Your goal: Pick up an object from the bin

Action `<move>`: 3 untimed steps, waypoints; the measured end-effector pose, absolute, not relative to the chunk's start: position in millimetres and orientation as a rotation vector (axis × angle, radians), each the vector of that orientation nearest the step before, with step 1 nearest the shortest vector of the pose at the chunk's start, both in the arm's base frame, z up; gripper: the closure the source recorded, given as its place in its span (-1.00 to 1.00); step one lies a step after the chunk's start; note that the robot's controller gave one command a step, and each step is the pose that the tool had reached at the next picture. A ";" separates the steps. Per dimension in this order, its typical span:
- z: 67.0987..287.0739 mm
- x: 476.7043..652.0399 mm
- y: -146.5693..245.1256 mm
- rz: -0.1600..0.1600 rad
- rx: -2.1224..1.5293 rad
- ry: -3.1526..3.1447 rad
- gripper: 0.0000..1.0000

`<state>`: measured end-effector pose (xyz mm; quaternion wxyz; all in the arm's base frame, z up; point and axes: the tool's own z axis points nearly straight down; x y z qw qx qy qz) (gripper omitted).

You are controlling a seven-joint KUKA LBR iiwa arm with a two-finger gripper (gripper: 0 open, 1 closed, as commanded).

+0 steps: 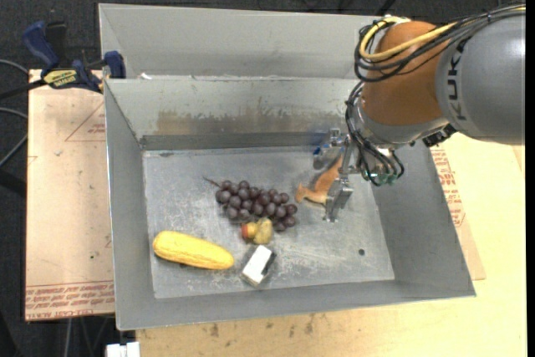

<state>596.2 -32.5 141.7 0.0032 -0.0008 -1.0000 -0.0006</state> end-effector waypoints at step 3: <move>73.5 620.9 -20.7 -0.002 0.471 -3.105 1.00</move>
Offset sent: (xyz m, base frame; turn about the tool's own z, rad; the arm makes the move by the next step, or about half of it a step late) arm 0.0232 0.0110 -0.0717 -0.3046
